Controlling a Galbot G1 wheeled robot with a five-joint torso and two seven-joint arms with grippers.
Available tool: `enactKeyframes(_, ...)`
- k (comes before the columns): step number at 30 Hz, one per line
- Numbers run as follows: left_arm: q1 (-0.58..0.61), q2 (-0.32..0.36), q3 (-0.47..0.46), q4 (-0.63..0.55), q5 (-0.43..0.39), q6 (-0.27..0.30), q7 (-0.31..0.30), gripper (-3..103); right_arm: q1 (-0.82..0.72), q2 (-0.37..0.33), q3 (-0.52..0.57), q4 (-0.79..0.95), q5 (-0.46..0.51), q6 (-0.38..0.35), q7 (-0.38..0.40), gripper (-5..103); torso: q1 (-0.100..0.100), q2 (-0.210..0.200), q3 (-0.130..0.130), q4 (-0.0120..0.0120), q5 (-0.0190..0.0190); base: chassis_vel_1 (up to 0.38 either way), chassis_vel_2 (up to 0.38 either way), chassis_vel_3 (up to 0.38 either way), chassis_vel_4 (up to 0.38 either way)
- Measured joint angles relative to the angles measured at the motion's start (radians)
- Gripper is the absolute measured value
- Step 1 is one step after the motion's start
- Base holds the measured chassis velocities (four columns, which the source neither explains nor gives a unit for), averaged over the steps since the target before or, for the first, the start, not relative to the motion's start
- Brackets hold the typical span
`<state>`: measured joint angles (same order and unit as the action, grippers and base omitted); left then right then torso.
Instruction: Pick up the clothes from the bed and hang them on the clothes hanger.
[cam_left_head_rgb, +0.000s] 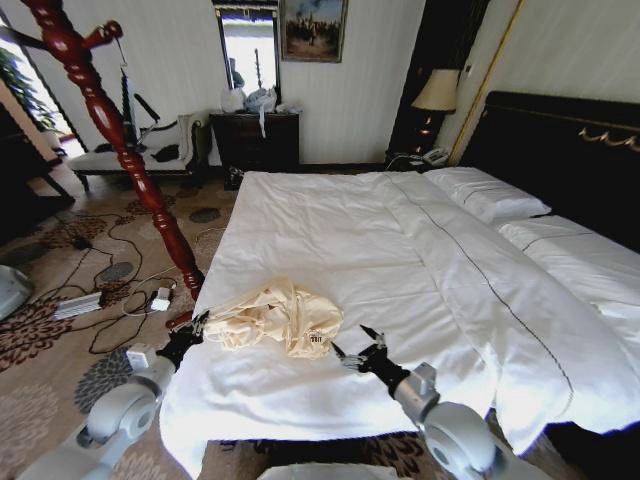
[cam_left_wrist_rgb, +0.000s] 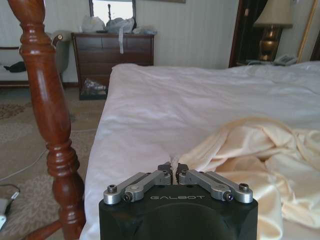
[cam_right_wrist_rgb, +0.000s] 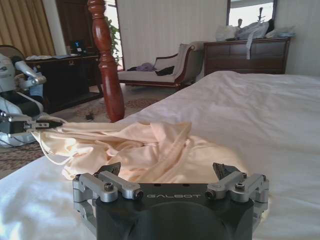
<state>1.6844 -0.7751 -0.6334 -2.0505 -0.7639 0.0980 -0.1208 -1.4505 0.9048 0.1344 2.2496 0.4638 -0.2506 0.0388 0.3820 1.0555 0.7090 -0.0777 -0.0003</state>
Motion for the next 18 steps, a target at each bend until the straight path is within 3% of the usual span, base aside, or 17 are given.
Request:
enactKeyframes(11,0.115,-0.049,-0.037,-0.046,0.046,-0.011,0.007,2,0.190,0.039,-0.185,-0.179,-0.038,0.004,0.021,100,0.000,0.000,0.000,-0.0002,0.0004,0.000,0.000,0.000,0.000)
enactKeyframes(18,0.137,-0.054,-0.040,-0.057,0.058,-0.017,0.017,2,0.290,0.050,-0.250,-0.255,0.005,0.002,0.044,100,0.000,0.000,0.000,-0.0003,0.0003,0.000,0.000,0.000,0.000)
